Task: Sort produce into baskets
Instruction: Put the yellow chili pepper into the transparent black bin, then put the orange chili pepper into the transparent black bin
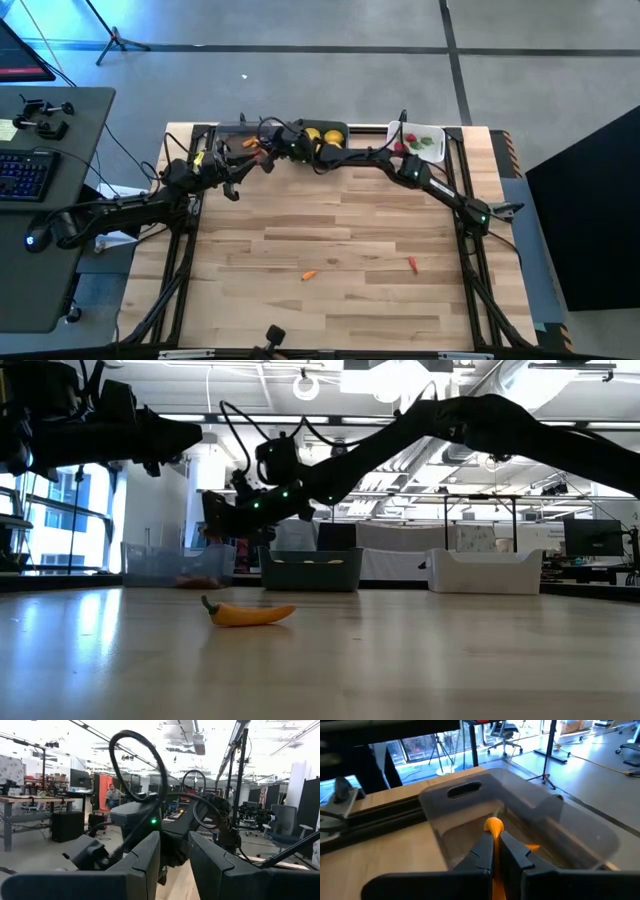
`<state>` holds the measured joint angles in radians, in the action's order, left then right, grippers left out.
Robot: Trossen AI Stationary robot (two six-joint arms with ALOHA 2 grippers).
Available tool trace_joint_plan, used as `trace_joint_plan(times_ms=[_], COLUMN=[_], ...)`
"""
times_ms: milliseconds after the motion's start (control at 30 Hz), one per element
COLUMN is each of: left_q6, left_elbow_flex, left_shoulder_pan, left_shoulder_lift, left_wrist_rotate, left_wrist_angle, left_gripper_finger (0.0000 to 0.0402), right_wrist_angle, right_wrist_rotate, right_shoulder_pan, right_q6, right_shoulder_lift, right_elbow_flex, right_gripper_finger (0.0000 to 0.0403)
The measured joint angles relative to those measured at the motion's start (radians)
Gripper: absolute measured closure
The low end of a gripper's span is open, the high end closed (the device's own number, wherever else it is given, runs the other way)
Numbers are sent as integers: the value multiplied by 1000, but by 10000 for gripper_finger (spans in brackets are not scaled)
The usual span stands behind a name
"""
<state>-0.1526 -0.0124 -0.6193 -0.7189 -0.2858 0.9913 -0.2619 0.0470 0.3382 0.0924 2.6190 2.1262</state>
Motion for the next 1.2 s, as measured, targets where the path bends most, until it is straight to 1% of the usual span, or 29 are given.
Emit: trace_joint_plan(times_ms=[167,267,367,467,567,633,700,733,800,867,933,967,1067,1133,1200], left_q6=[0,9,32,33,33,33,33,33,33,33,33,33,32,31,32], left_elbow_flex=[0,0,0,0,0,0,0,0,0,0,0,0,0,0,0], left_shoulder_pan=[0,0,0,0,0,0,0,0,0,0,0,0,0,0,0], left_shoulder_lift=[0,0,0,0,-1,-1,-1,-1,-1,-1,-1,-1,0,0,0], left_wrist_rotate=[0,-7,-32,-35,-34,-34,-34,-34,-34,-34,-34,-34,-34,-34,-34], left_wrist_angle=[0,-1,-3,-9,-9,-9,-9,-9,-8,-8,-8,-8,-8,-8,-8], left_gripper_finger=[314,314,314,314,314,314,314,314,314,314,314,314,314,314,314], right_wrist_angle=[-4,3,4,12,20,37,68,94,139,163,178,177,177,137,43], right_wrist_rotate=[2,1,-2,-31,-47,-63,-66,-66,-56,-38,-28,-28,6,32,35], right_shoulder_pan=[12,16,15,15,15,15,11,9,0,-20,-35,-42,-51,-51,-51], right_q6=[5,5,4,5,40,42,39,32,-27,-99,-146,-154,-156,-161,-125], right_shoulder_lift=[3,3,3,3,3,0,-6,-15,-38,-61,-79,-88,-135,-187,-251], right_elbow_flex=[0,0,0,0,0,0,0,-1,-2,-1,-2,-13,-103,-210,-348], right_gripper_finger=[398,389,360,314,271,252,246,248,269,312,369,385,392,400,400])
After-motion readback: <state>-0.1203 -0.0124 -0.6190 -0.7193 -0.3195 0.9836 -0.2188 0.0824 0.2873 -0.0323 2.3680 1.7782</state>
